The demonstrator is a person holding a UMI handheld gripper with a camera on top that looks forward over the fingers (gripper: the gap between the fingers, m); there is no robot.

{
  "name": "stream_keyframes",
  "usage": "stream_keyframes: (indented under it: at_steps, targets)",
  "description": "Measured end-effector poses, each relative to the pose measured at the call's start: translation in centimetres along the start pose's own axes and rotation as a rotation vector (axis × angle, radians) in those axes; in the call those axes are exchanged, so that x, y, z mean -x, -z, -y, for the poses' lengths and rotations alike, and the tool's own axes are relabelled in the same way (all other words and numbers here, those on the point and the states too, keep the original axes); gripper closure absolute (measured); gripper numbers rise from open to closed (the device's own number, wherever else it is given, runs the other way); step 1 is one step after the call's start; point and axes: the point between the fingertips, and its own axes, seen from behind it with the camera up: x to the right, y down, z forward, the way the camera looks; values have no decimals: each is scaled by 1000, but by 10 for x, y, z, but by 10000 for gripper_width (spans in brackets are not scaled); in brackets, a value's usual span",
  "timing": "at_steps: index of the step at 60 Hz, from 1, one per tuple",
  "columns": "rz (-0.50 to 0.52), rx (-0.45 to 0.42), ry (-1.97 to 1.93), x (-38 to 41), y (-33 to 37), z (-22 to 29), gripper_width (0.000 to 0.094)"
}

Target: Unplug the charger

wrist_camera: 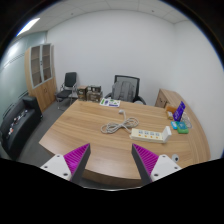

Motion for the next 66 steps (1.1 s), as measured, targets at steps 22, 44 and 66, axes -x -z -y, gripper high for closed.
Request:
stream_keyframes:
  at_steps: [22,44,66]
  targets:
    - [-149,155,-62,-130,-56,-132,81]
    - [-293,8,-183,-324,-208,-100,88]
    - [-264,-71,-180,-372,-311,-57,699]
